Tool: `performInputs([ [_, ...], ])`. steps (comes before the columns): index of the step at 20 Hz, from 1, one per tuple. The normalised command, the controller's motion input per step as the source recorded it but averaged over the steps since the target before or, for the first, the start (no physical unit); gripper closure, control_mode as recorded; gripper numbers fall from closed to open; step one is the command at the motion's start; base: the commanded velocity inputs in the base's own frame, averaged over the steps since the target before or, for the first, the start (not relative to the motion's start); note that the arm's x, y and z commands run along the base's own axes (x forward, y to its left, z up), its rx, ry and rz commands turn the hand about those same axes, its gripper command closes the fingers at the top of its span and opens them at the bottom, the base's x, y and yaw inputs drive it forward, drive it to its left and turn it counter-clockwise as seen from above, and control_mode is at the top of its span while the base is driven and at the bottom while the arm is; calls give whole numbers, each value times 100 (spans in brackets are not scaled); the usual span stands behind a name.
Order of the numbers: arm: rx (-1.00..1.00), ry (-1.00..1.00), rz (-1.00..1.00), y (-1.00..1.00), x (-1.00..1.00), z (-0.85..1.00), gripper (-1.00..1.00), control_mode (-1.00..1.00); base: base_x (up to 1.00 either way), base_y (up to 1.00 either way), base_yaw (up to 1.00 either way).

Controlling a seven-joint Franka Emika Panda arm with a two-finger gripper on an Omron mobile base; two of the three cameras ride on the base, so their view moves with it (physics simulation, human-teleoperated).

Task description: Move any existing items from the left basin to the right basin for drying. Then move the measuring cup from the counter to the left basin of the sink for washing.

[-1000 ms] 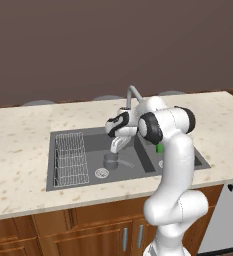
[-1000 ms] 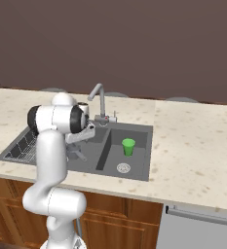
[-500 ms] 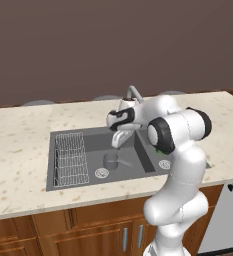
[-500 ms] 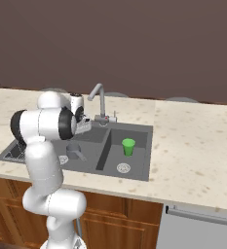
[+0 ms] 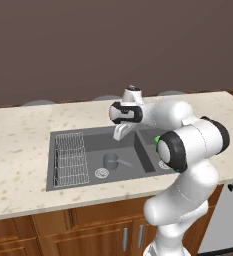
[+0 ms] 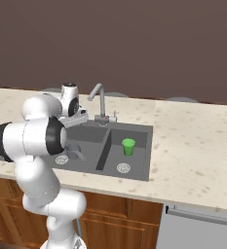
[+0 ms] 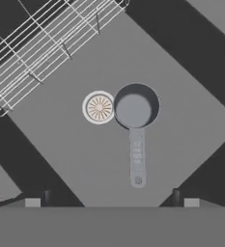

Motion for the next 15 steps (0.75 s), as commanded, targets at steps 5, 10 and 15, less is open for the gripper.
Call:
performInputs([
  [5, -2, -9, -8, 0, -28, 61, -100, -100, 0, 0, 0],
  [10, -2, -3, -27, 0, -24, 38, -100, -100, 0, 0, 0],
  [15, 0, -3, -33, -1, -8, 7, -100, -100, 0, 0, 0],
])
